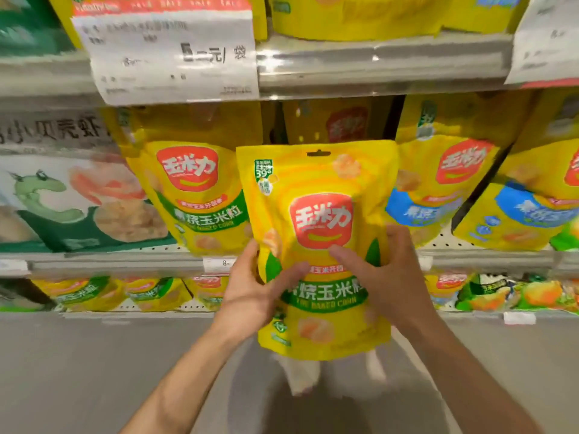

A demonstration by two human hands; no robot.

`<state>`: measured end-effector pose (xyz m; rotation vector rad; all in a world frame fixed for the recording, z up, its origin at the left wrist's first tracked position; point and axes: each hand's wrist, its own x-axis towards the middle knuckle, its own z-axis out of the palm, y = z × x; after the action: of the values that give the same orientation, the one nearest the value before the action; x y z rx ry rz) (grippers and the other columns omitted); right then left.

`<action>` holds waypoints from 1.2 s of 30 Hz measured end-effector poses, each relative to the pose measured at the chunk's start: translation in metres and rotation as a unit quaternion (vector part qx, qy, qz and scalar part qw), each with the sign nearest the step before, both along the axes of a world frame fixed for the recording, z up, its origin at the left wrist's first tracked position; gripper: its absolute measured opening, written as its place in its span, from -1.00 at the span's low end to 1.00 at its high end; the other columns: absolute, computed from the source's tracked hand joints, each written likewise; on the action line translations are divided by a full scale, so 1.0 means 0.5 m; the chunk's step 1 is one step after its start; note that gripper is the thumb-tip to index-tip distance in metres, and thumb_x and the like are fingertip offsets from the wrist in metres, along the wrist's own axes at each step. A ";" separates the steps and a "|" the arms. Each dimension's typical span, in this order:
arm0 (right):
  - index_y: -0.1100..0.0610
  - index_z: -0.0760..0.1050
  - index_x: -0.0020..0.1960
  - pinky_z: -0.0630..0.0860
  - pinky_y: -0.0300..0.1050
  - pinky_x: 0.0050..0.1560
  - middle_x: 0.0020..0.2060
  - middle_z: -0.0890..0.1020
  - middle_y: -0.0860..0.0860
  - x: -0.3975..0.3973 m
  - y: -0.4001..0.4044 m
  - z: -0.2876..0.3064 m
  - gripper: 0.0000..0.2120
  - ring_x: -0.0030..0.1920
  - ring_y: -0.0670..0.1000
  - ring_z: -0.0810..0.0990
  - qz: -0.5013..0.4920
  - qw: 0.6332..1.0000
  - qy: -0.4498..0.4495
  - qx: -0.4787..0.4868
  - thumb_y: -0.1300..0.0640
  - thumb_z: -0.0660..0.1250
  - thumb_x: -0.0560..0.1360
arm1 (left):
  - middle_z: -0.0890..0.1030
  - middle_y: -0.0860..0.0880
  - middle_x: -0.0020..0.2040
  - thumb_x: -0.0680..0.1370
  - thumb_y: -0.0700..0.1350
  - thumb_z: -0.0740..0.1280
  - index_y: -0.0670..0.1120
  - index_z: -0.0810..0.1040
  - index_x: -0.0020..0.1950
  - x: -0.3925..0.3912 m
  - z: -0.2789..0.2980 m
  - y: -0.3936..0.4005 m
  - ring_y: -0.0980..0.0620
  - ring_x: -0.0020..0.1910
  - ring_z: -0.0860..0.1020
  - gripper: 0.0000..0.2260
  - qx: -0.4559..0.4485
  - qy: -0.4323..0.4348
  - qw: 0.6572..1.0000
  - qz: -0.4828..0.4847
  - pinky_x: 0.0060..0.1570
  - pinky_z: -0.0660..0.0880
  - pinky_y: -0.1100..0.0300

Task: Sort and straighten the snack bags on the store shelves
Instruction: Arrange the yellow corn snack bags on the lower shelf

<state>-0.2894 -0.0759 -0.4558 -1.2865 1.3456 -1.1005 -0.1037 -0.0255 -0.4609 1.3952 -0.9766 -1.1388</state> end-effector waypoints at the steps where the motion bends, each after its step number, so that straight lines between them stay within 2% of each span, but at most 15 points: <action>1: 0.04 0.42 0.26 0.56 -0.40 -0.23 -0.02 0.69 -0.14 0.002 -0.010 -0.008 -0.28 -0.08 -0.27 0.68 -0.002 1.000 -0.003 -0.021 -0.09 0.63 0.20 | 0.76 0.07 0.03 0.32 -0.02 0.55 0.01 0.53 0.22 -0.001 -0.012 -0.009 0.11 -0.01 0.73 -0.51 -0.017 -0.019 1.000 0.013 -0.16 0.64 0.26; 3: 0.06 0.43 0.29 0.61 -0.32 -0.17 0.01 0.72 -0.05 0.003 -0.027 -0.027 -0.19 -0.06 -0.18 0.71 -0.002 0.999 -0.024 -0.041 -0.15 0.62 0.14 | 0.75 0.09 0.08 0.34 0.01 0.54 0.01 0.51 0.27 -0.004 -0.029 -0.017 0.12 0.06 0.72 -0.48 -0.055 -0.034 0.998 0.024 -0.04 0.66 0.23; 6: -0.04 0.43 0.25 0.66 0.07 0.10 0.05 0.72 -0.03 0.003 -0.048 -0.040 -0.14 0.05 -0.03 0.72 -0.005 0.997 -0.029 -0.076 -0.29 0.68 0.09 | 0.72 0.08 0.18 0.42 -0.03 0.52 -0.01 0.47 0.37 -0.011 -0.043 -0.021 0.12 0.15 0.69 -0.46 -0.107 -0.041 0.993 0.034 0.08 0.65 0.18; 7: -0.05 0.43 0.24 0.64 0.11 0.14 0.05 0.72 -0.05 0.003 -0.054 -0.039 -0.13 0.07 -0.03 0.72 -0.005 0.995 -0.029 -0.092 -0.32 0.68 0.06 | 0.71 0.08 0.20 0.42 -0.02 0.53 -0.01 0.45 0.38 -0.014 -0.044 -0.022 0.15 0.16 0.68 -0.44 -0.123 -0.050 0.990 0.045 0.11 0.64 0.20; 12: -0.01 0.41 0.27 0.64 -0.12 0.03 0.03 0.71 -0.11 0.000 -0.066 -0.015 -0.22 0.01 -0.18 0.71 0.012 0.988 -0.050 -0.143 -0.20 0.63 0.17 | 0.58 0.17 0.32 0.28 0.18 0.58 0.18 0.28 0.50 -0.026 -0.045 -0.020 0.33 0.17 0.61 -0.15 -0.139 -0.094 0.982 0.088 0.02 0.56 0.44; 15: -0.01 0.40 0.32 0.61 -0.30 -0.09 0.06 0.68 -0.15 0.002 -0.080 0.009 -0.24 -0.01 -0.25 0.68 0.015 0.985 -0.042 -0.167 -0.17 0.63 0.23 | 0.57 0.20 0.30 0.34 0.06 0.60 0.18 0.27 0.46 -0.034 -0.029 -0.029 0.39 0.13 0.61 -0.21 -0.152 -0.100 0.979 0.090 -0.02 0.55 0.46; 18: -0.07 0.36 0.43 0.64 -0.09 0.13 0.21 0.62 -0.13 0.003 -0.101 0.027 -0.10 0.16 -0.14 0.64 0.013 0.983 0.005 -0.184 -0.37 0.57 0.20 | 0.54 0.23 0.23 0.41 -0.07 0.60 0.15 0.22 0.49 -0.031 -0.006 -0.054 0.46 0.05 0.60 -0.21 -0.172 -0.100 0.974 0.110 -0.10 0.53 0.50; 21: -0.12 0.25 0.55 0.58 0.07 0.28 0.34 0.55 -0.12 -0.011 -0.113 0.027 0.06 0.31 -0.07 0.57 0.017 0.978 0.059 -0.199 -0.51 0.48 0.18 | 0.55 0.17 0.26 0.39 -0.02 0.61 0.11 0.20 0.58 -0.021 0.003 -0.071 0.31 0.17 0.61 -0.13 -0.179 -0.108 0.970 0.127 0.01 0.58 0.42; 23: -0.13 0.24 0.56 0.60 0.07 0.25 0.33 0.55 -0.13 -0.024 -0.110 0.019 0.05 0.28 -0.09 0.58 0.019 0.974 0.074 -0.213 -0.49 0.48 0.19 | 0.56 0.09 0.34 0.38 0.03 0.61 0.13 0.20 0.58 -0.017 0.003 -0.079 0.15 0.28 0.60 -0.12 -0.181 -0.106 0.968 0.133 0.17 0.60 0.23; 26: -0.13 0.27 0.52 0.58 0.06 0.26 0.34 0.54 -0.13 -0.035 -0.106 0.007 -0.10 0.28 -0.09 0.56 0.026 0.965 0.126 -0.230 -0.35 0.55 0.30 | 0.49 0.06 0.43 0.39 0.06 0.61 0.11 0.20 0.60 -0.019 0.007 -0.093 0.09 0.39 0.51 -0.11 -0.190 -0.127 0.962 0.151 0.35 0.53 0.05; 28: -0.10 0.26 0.52 0.53 0.10 0.32 0.39 0.51 -0.09 -0.036 -0.112 0.006 -0.12 0.34 -0.03 0.51 0.018 0.954 0.172 -0.247 -0.28 0.56 0.33 | 0.44 0.09 0.47 0.40 0.06 0.61 0.08 0.19 0.61 -0.023 0.014 -0.103 0.20 0.40 0.45 -0.11 -0.203 -0.151 0.955 0.156 0.37 0.47 0.18; 30: -0.06 0.25 0.53 0.52 0.14 0.32 0.40 0.49 -0.05 -0.031 -0.125 0.005 -0.10 0.37 0.03 0.50 0.003 0.942 0.197 -0.271 -0.26 0.58 0.33 | 0.42 0.15 0.44 0.42 0.08 0.60 0.06 0.18 0.62 -0.025 0.016 -0.116 0.35 0.31 0.45 -0.11 -0.209 -0.168 0.951 0.154 0.33 0.47 0.30; 32: -0.03 0.23 0.51 0.54 0.18 0.26 0.40 0.47 -0.01 -0.021 -0.138 -0.003 -0.09 0.34 0.08 0.51 -0.013 0.934 0.212 -0.288 -0.25 0.58 0.32 | 0.39 0.18 0.45 0.42 0.14 0.58 0.07 0.15 0.65 -0.020 0.010 -0.129 0.24 0.40 0.43 -0.08 -0.206 -0.197 0.946 0.157 0.44 0.45 0.11; 34: -0.03 0.21 0.49 0.57 0.19 0.22 0.38 0.46 0.01 -0.013 -0.151 -0.017 -0.08 0.32 0.10 0.52 -0.026 0.933 0.209 -0.293 -0.25 0.59 0.30 | 0.34 0.13 0.56 0.42 0.25 0.54 0.06 0.10 0.67 -0.012 -0.001 -0.142 0.10 0.53 0.35 -0.04 -0.200 -0.257 0.931 0.166 0.50 0.38 -0.06; 36: -0.05 0.20 0.46 0.58 0.19 0.21 0.37 0.45 0.01 -0.007 -0.161 -0.030 -0.09 0.30 0.11 0.53 -0.032 0.933 0.206 -0.293 -0.24 0.60 0.29 | 0.33 0.01 0.59 0.41 0.34 0.50 0.07 0.08 0.68 -0.005 -0.010 -0.151 -0.01 0.55 0.33 -0.02 -0.185 -0.330 0.908 0.180 0.50 0.37 -0.07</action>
<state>-0.2928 -0.1564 -0.4706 -2.0103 1.4142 -1.3939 -0.1062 -0.1012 -0.4660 1.5810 -1.2514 -0.1677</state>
